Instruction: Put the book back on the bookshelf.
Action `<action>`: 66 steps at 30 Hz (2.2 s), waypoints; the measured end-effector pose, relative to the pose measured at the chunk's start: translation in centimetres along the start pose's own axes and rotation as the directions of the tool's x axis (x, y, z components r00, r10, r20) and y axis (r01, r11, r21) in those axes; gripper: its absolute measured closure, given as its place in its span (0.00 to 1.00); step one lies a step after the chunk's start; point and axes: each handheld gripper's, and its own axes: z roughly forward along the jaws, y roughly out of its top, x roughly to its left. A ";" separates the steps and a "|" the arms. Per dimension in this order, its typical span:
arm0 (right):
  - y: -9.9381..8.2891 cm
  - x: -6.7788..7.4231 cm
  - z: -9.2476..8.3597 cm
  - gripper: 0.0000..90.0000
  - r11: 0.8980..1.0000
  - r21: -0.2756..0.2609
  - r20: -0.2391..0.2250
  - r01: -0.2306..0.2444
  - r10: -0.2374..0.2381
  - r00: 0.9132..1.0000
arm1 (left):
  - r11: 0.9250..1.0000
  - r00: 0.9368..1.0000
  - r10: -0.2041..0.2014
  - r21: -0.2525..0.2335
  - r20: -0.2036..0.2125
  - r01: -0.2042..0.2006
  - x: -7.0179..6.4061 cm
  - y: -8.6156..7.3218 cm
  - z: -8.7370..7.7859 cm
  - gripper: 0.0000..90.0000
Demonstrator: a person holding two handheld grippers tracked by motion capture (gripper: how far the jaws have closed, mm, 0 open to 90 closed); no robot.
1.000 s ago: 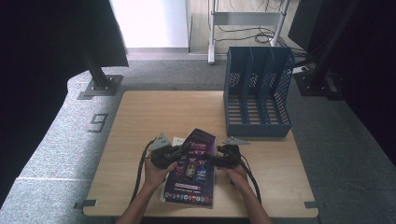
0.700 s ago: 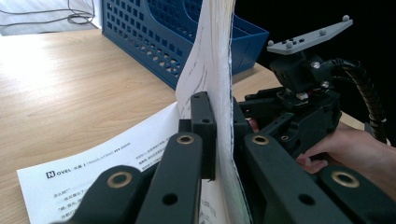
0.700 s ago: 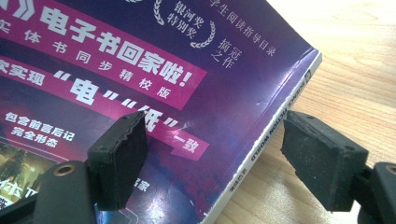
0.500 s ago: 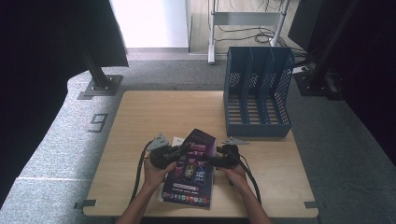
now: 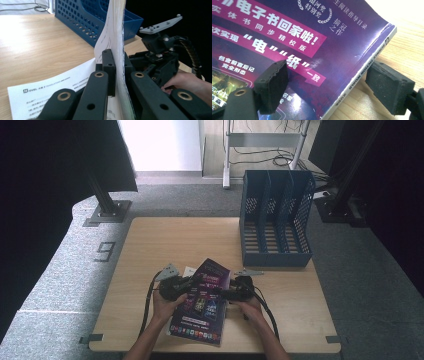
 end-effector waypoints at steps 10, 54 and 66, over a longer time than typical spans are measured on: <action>-0.2 0.3 0.8 0.23 1.000 0.021 0.027 0.015 -0.015 1.000 | 0.999 0.998 -0.032 0.042 -0.061 0.035 1.8 -1.6 0.3 0.97; 1.6 0.0 3.5 0.56 0.998 0.050 0.047 0.028 -0.030 0.998 | 0.979 0.984 -0.090 0.166 -0.153 0.115 5.8 -4.9 1.7 0.94; 1.8 0.0 2.3 0.71 0.999 0.037 -0.012 0.028 -0.028 1.000 | 0.979 0.986 -0.093 0.168 -0.141 0.116 5.9 -5.0 1.7 0.93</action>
